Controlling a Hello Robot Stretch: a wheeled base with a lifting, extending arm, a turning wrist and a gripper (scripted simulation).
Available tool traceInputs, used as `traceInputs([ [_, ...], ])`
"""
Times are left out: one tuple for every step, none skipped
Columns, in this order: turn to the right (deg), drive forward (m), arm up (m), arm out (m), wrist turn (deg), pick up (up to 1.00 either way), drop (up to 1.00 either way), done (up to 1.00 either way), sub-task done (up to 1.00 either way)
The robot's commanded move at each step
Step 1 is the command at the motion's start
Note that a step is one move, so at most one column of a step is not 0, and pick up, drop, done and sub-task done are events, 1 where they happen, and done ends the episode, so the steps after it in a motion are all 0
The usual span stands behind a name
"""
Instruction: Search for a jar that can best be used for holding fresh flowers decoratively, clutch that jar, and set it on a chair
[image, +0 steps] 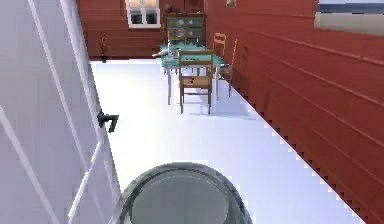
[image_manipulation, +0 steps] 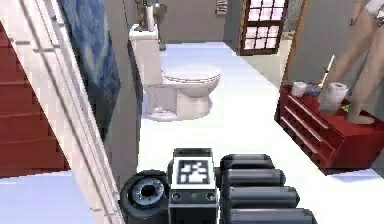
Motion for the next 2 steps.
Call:
traceInputs([
  [0.0,0.80,0.00,0.00,0.0,0.00,0.00,0.00,0.00],
  [15.0,0.00,0.00,0.00,0.0,0.00,0.00,0.00,0.00],
])
